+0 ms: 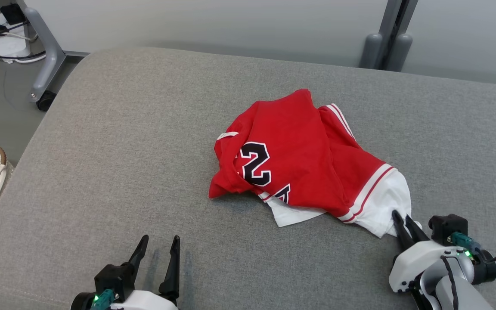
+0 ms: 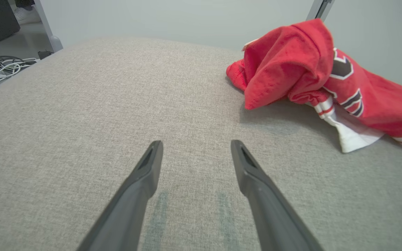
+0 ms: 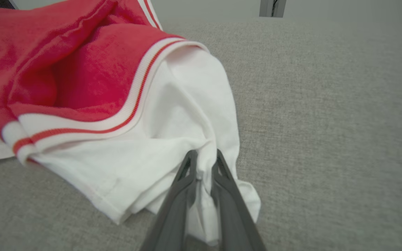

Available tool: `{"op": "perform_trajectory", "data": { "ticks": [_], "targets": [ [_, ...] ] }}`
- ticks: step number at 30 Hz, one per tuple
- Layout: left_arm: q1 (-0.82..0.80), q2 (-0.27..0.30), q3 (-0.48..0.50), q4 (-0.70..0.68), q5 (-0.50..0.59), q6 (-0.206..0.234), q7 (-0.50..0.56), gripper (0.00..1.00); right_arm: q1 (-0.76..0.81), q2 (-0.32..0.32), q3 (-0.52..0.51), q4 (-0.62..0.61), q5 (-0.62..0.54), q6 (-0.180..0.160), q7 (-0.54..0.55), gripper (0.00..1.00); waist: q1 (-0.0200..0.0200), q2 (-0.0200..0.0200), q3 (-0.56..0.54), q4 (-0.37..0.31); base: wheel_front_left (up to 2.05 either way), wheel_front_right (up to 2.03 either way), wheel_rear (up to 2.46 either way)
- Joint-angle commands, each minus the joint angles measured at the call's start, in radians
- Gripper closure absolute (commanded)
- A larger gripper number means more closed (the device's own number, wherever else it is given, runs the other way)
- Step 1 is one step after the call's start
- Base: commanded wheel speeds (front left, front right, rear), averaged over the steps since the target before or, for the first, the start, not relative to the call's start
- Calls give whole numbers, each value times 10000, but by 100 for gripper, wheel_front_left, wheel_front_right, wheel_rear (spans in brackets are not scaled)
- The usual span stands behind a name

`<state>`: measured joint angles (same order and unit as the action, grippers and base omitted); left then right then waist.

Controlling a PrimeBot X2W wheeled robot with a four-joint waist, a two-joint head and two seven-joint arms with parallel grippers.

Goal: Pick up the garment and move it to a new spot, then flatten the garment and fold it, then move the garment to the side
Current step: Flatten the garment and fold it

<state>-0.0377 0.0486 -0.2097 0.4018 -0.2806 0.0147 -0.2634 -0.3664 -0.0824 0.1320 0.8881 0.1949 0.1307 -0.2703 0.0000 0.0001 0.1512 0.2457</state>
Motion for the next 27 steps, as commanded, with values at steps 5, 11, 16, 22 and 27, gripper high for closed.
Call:
{"op": "perform_trajectory", "data": {
  "ticks": [5,11,16,22,27],
  "targets": [
    [-390,35,-86,-102,-67,8,-15,0,-843,-463,-148,-987,-224,-1,63,100,0,-1,233,52,0,0,0],
    [-735,39,-378,-178,-111,-67,-15,0,-3073,-1398,-186,-1544,-963,-1,62,100,0,-1,633,422,0,0,0],
    [-1011,38,-751,-187,-222,-87,-15,0,-5241,-2246,-171,-602,-1958,-1,144,100,0,-1,971,996,0,0,0],
    [-1210,35,-1152,-237,-398,19,-15,0,-6600,-2653,-1330,1021,-3137,-1,514,0,0,-1,1323,1497,0,0,0],
    [-1126,44,-1121,-263,-501,140,-15,0,-6173,-2157,-2059,1622,-3520,-3,192,0,0,-1,1353,1390,0,0,0]
  ]
}}
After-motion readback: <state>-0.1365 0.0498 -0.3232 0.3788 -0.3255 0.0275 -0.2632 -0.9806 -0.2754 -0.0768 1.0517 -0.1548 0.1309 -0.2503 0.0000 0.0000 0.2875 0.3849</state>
